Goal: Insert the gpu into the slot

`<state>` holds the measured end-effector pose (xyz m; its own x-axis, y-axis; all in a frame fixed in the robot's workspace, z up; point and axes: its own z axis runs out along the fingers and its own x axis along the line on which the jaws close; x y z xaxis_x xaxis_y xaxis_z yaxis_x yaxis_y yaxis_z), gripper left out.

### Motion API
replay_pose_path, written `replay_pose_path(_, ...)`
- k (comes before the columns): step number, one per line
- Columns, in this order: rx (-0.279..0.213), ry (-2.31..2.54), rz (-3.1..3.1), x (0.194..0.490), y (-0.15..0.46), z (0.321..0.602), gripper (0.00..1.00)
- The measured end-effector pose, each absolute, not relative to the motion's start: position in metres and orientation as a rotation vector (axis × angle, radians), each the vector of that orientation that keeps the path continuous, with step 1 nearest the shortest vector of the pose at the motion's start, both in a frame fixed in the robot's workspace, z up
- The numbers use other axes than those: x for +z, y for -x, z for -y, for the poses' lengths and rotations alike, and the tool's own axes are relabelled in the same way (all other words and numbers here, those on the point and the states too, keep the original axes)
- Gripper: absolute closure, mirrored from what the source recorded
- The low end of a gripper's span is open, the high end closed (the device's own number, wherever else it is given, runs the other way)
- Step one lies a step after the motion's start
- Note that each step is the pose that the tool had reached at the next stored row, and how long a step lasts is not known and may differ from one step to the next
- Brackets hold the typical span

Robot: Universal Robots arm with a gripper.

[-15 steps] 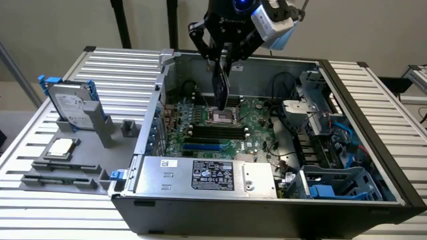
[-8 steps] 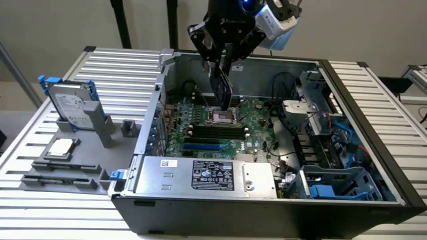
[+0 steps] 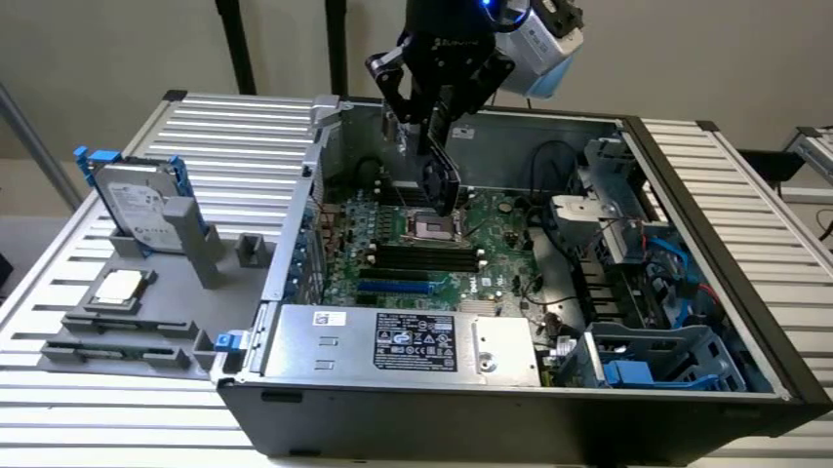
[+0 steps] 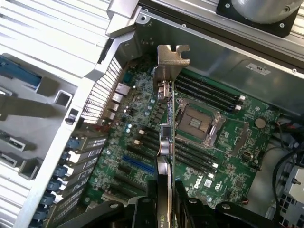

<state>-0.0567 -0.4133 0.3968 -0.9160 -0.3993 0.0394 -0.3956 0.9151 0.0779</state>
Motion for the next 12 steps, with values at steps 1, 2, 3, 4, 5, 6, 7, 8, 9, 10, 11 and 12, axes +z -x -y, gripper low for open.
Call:
replay_pose_path(1, -0.105, -0.655, 3.014, 0.3967, 0.0567, 0.4133, 0.74)
replay_pose_path(2, -0.104, -0.682, 3.008, 0.3965, 0.0567, 0.4133, 0.74)
replay_pose_path(3, -0.103, -0.71, 3.001, 0.3964, 0.0567, 0.4133, 0.74)
replay_pose_path(4, -0.102, -0.737, 2.993, 0.3963, 0.0567, 0.4133, 0.74)
replay_pose_path(5, -0.102, -0.764, 2.986, 0.3962, 0.0567, 0.4134, 0.74)
replay_pose_path(6, -0.101, -0.791, 2.979, 0.396, 0.0567, 0.4134, 0.74)
replay_pose_path(7, -0.1, -0.817, 2.971, 0.3959, 0.0567, 0.4134, 0.74)
replay_pose_path(8, -0.099, -0.844, 2.963, 0.3957, 0.0567, 0.4134, 0.74)
replay_pose_path(9, -0.099, -0.871, 2.954, 0.3956, 0.0567, 0.4133, 0.74)
replay_pose_path(10, -0.098, -0.898, 2.946, 0.3954, 0.0567, 0.4133, 0.74)
replay_pose_path(11, -0.097, -0.924, 2.937, 0.3953, 0.0567, 0.4133, 0.74)
replay_pose_path(12, -0.096, -0.95, 2.928, 0.3951, 0.0567, 0.4133, 0.74)
